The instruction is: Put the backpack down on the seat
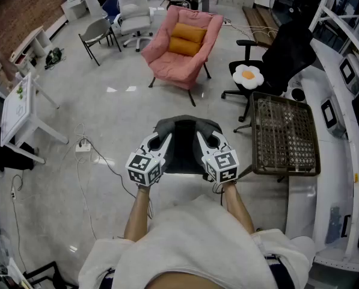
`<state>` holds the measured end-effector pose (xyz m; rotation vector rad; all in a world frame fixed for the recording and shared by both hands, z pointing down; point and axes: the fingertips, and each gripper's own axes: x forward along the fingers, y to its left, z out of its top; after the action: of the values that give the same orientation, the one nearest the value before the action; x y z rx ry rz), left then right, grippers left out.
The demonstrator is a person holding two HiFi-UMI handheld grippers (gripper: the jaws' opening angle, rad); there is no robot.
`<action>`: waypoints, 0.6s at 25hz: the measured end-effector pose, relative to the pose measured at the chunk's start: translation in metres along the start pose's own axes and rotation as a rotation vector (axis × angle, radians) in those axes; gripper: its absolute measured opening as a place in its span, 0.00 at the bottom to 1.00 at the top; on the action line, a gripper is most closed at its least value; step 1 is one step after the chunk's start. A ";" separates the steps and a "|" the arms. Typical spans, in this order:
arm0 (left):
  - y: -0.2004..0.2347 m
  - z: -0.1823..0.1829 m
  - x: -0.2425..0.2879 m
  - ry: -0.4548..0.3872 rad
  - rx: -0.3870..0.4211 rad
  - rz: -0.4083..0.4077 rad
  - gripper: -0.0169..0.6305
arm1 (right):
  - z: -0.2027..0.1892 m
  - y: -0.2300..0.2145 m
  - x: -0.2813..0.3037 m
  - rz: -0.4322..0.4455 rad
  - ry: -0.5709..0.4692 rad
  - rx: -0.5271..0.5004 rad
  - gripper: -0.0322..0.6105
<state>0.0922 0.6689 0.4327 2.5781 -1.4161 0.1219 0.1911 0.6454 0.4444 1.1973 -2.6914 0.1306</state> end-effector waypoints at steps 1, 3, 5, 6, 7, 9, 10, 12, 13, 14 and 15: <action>-0.002 0.000 -0.002 0.001 -0.003 0.002 0.09 | -0.001 0.001 -0.002 0.001 0.001 0.003 0.09; -0.006 -0.001 -0.005 0.004 -0.008 0.004 0.09 | -0.002 0.003 -0.007 0.004 0.004 0.007 0.09; -0.013 -0.002 -0.009 0.006 -0.010 0.007 0.09 | -0.002 0.004 -0.014 0.006 0.005 0.005 0.09; -0.016 -0.002 -0.010 0.006 -0.009 0.009 0.09 | -0.003 0.004 -0.017 0.007 0.005 0.004 0.09; -0.019 -0.002 -0.010 0.006 -0.008 0.011 0.09 | -0.003 0.004 -0.020 0.008 0.006 0.003 0.09; -0.025 -0.002 -0.010 0.008 -0.008 0.014 0.09 | -0.004 0.002 -0.025 0.011 0.006 0.004 0.09; -0.028 -0.002 -0.009 0.009 -0.009 0.015 0.09 | -0.005 0.001 -0.027 0.014 0.007 0.006 0.09; -0.033 -0.004 -0.009 0.010 -0.010 0.019 0.09 | -0.008 -0.001 -0.031 0.021 0.010 0.009 0.09; -0.034 -0.005 -0.009 0.010 -0.011 0.021 0.09 | -0.009 -0.001 -0.032 0.025 0.011 0.008 0.09; -0.036 -0.006 -0.009 0.010 -0.011 0.024 0.09 | -0.010 -0.001 -0.032 0.029 0.011 0.006 0.09; -0.037 -0.007 -0.009 0.011 -0.011 0.026 0.09 | -0.011 -0.002 -0.033 0.032 0.011 0.004 0.09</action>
<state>0.1189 0.6973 0.4329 2.5465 -1.4431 0.1316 0.2158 0.6701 0.4482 1.1517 -2.7026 0.1474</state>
